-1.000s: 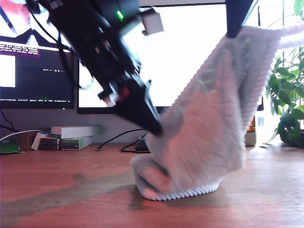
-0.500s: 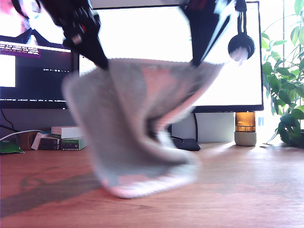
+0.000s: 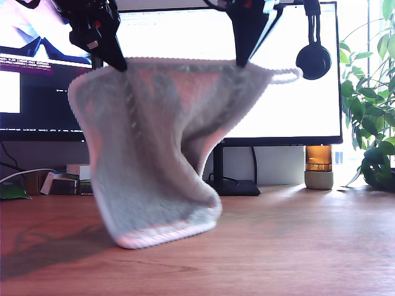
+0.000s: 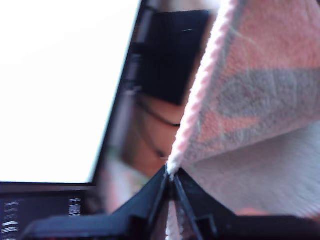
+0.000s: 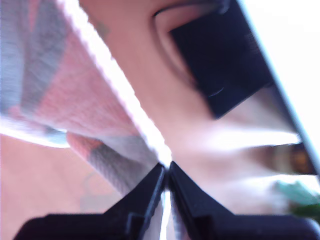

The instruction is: Fold the tea towel to a neat square and place it to the right

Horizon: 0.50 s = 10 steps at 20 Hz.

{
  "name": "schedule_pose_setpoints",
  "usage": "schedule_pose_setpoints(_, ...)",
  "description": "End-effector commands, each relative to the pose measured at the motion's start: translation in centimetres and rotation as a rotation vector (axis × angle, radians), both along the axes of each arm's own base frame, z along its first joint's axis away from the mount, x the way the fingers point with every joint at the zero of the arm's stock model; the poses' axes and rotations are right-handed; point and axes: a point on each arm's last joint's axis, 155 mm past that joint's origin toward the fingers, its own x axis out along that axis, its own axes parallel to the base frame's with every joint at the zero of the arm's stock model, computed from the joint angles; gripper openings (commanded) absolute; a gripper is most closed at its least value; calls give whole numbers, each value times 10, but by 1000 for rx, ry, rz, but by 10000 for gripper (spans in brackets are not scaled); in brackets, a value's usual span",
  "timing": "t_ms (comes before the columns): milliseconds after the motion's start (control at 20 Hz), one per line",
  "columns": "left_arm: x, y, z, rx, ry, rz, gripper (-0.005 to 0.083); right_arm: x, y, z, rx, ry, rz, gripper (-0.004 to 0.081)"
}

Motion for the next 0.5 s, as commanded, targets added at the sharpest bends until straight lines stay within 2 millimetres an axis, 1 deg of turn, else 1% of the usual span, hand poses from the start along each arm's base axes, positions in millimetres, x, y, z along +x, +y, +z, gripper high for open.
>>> schedule_pose_setpoints(0,15,23,34,-8,-90,70,-24,17,-24,18,-33,-68,-62,-12)
schedule_pose_setpoints(150,27,27,69,-27,-189,76,-24,36,-28,48,-22,-175,-71,-12)
schedule_pose_setpoints(250,32,30,83,-32,-233,76,-24,44,-28,65,7,-229,-87,-12)
schedule_pose_setpoints(300,32,29,84,-41,-231,68,-24,45,-27,69,15,-239,-88,-12)
schedule_pose_setpoints(350,31,29,80,-50,-212,63,-24,43,-28,68,11,-229,-87,-12)
schedule_pose_setpoints(400,27,27,70,-80,-159,65,-24,38,-28,60,0,-193,-75,-12)
schedule_pose_setpoints(450,20,25,54,-127,-74,74,-24,29,-26,48,-1,-130,-56,-12)
